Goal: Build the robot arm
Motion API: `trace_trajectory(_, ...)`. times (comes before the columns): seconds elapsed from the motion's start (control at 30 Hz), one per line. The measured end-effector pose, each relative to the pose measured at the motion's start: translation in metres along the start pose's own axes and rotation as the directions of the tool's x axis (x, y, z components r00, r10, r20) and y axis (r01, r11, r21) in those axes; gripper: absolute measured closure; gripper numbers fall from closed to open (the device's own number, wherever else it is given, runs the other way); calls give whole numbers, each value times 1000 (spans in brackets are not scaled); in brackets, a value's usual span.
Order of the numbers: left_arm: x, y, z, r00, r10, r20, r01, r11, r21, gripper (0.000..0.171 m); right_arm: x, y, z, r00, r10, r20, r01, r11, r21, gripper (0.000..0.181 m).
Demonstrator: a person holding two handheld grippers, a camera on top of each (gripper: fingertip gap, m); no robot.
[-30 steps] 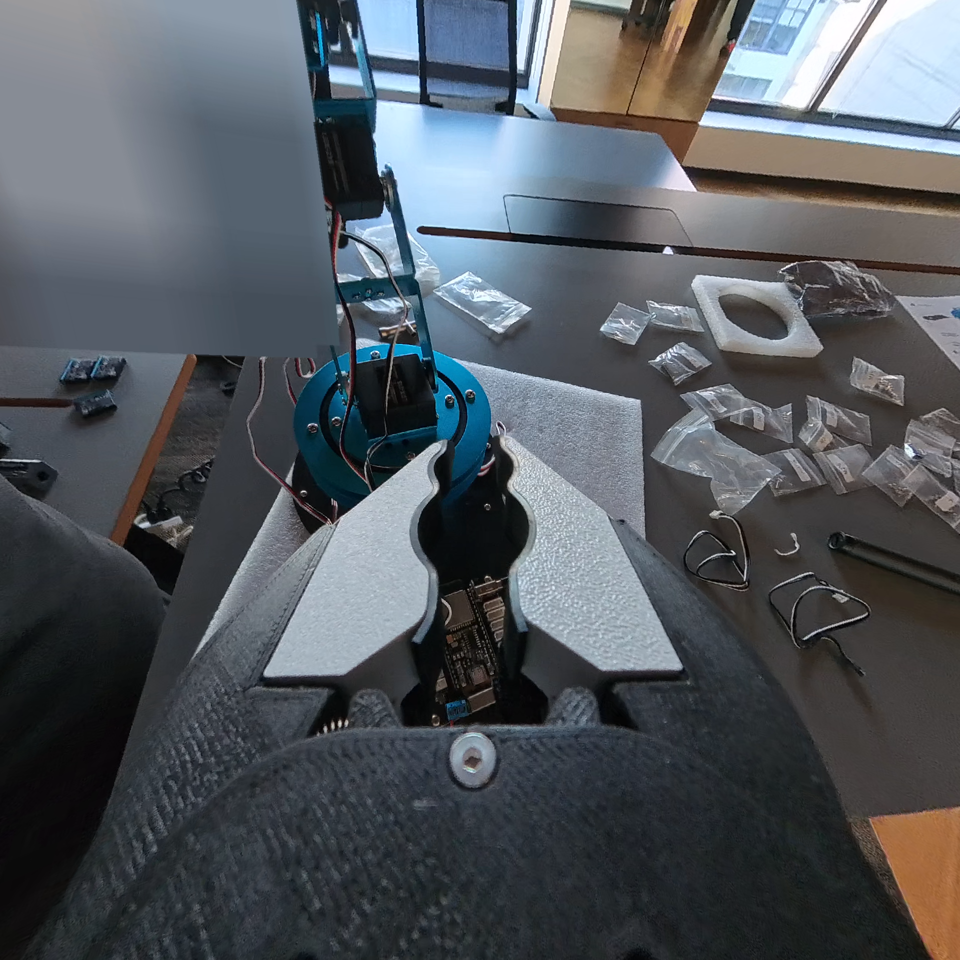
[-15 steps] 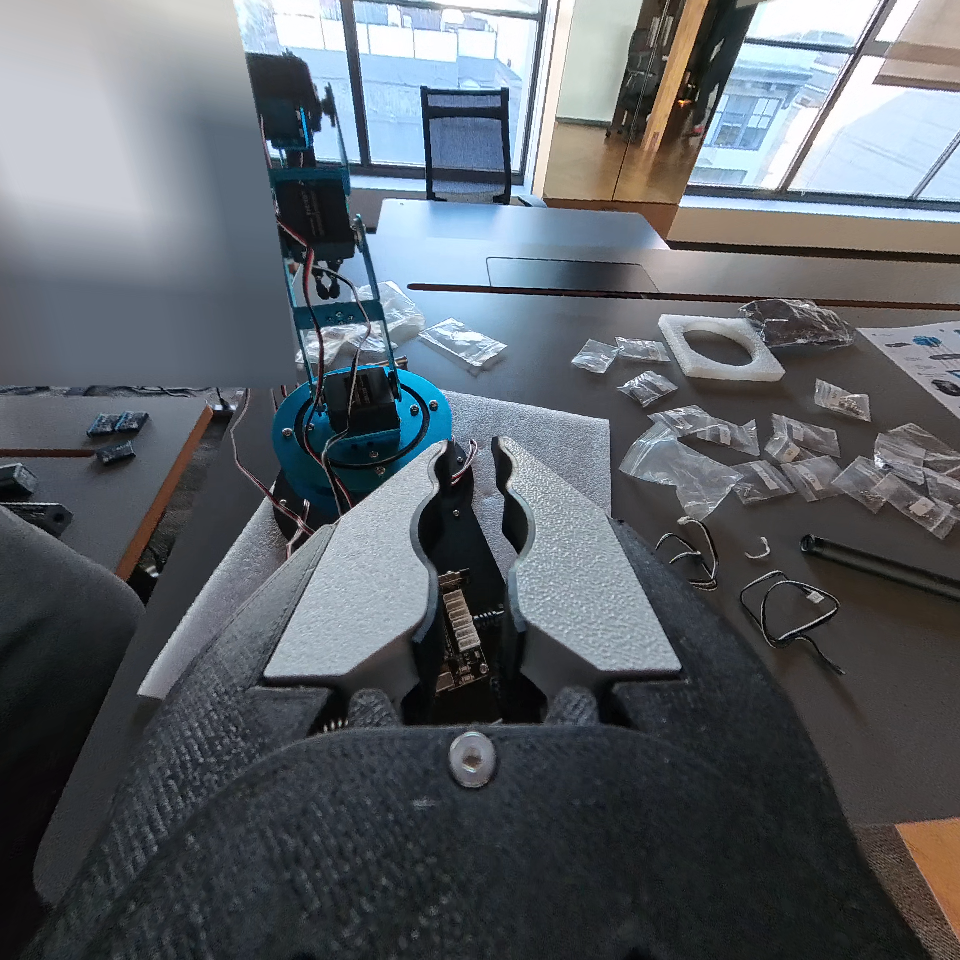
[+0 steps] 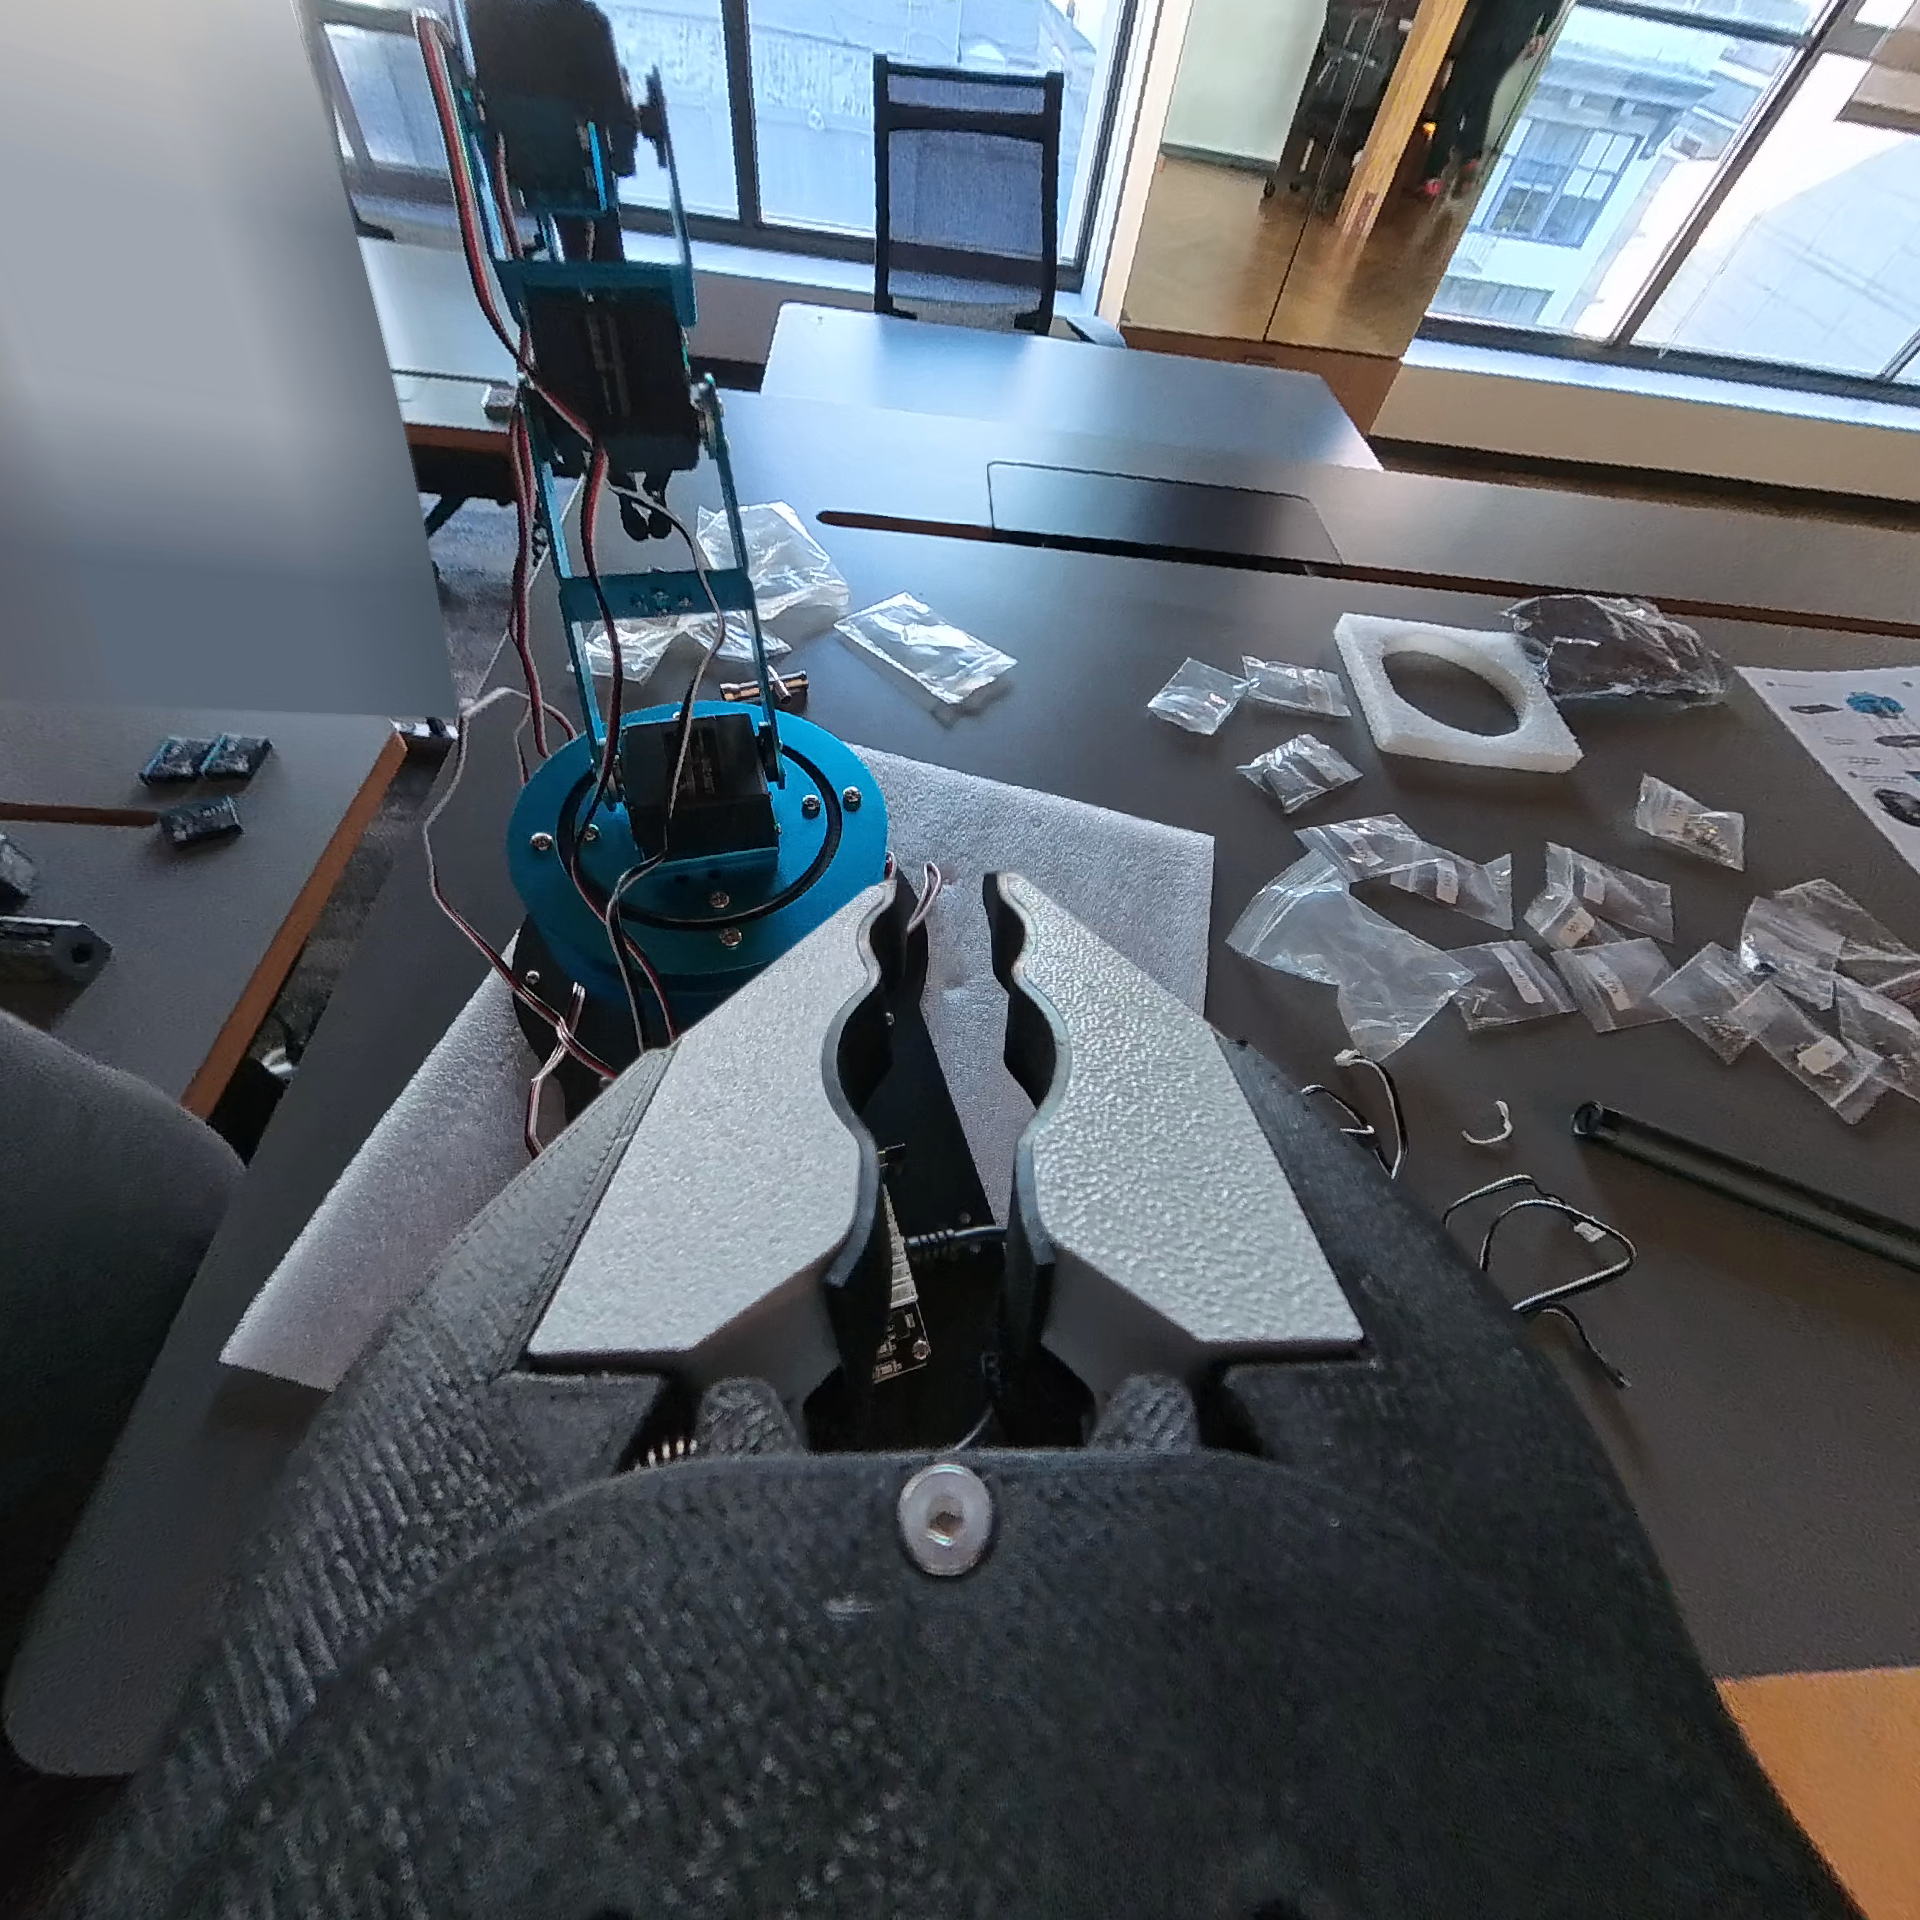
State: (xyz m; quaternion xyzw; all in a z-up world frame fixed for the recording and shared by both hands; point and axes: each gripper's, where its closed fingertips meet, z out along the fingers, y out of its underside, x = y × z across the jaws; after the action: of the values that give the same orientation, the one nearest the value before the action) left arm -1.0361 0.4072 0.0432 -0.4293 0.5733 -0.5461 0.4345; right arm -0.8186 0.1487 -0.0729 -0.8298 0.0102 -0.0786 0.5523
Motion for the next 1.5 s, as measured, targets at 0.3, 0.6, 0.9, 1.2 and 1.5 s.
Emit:
trace_trajectory(0.3,-17,43,-8,999,-50,-6,51,999,19,151,-9,-9,13,999,-43,-19,41,993,-114,168)
trace_trajectory(0.6,-45,95,-1,994,-99,-43,99,995,8,149,-29,-8,33,999,-31,-27,25,976,-215,167)
trace_trajectory(0.9,-58,109,-5,984,-159,-82,160,987,0,151,-29,-4,25,994,-24,-103,-1,972,-237,168)
trace_trajectory(1.2,-60,87,-21,986,-159,-60,160,987,27,155,36,24,-9,946,47,-320,-115,974,-196,169)
trace_trajectory(1.5,-39,55,-40,995,-90,32,90,996,13,157,101,88,-5,913,226,-339,-276,955,-109,170)
